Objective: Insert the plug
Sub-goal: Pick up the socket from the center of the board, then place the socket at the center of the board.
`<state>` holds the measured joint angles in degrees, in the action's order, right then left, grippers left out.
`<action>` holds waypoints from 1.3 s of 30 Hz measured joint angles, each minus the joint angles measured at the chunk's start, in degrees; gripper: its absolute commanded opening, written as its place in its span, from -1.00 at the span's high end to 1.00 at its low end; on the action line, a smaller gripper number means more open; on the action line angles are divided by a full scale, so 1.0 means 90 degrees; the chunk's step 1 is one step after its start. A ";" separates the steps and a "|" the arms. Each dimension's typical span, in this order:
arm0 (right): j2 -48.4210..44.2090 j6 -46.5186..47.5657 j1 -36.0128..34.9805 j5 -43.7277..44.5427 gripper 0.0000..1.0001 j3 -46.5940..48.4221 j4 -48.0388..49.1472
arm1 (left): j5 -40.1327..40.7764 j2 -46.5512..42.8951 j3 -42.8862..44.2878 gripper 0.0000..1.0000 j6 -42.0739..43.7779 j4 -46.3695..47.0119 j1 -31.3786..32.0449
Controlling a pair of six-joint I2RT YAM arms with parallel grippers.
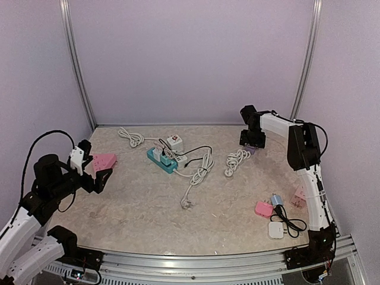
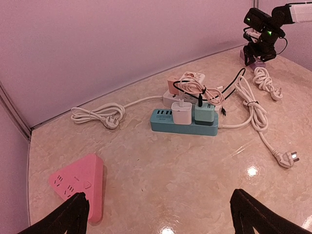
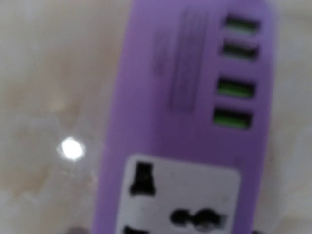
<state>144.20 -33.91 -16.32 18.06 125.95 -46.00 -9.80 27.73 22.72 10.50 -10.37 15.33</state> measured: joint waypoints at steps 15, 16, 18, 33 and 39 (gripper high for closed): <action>-0.1659 0.0952 -0.0066 0.0022 0.92 -0.1382 0.0255 | 0.0000 -0.0214 -0.0022 -0.98 -0.0029 0.0102 -0.0005; -0.1904 0.1073 -0.0097 0.0046 1.00 -0.1486 0.0299 | 0.0000 -0.0231 -0.0022 -0.98 -0.0032 0.0104 -0.0005; -0.2727 0.1562 -0.0216 0.0177 1.00 -0.1931 0.0663 | 0.0000 -0.0270 -0.0022 -0.98 -0.0046 0.0107 -0.0007; -0.6416 0.6110 -0.3757 -0.1379 1.00 -0.5207 0.2725 | -0.0073 -0.0542 -0.0092 -0.97 -0.0165 0.0245 -0.0083; -0.5829 0.6241 -0.4228 -0.2492 1.00 -0.5408 0.2382 | -0.0078 -0.0607 -0.0095 -0.98 -0.0170 0.0248 -0.0172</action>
<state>91.74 22.26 -54.37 -4.36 77.28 -24.56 -10.50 22.26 21.87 8.97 -8.14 13.78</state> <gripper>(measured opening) 0.476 0.988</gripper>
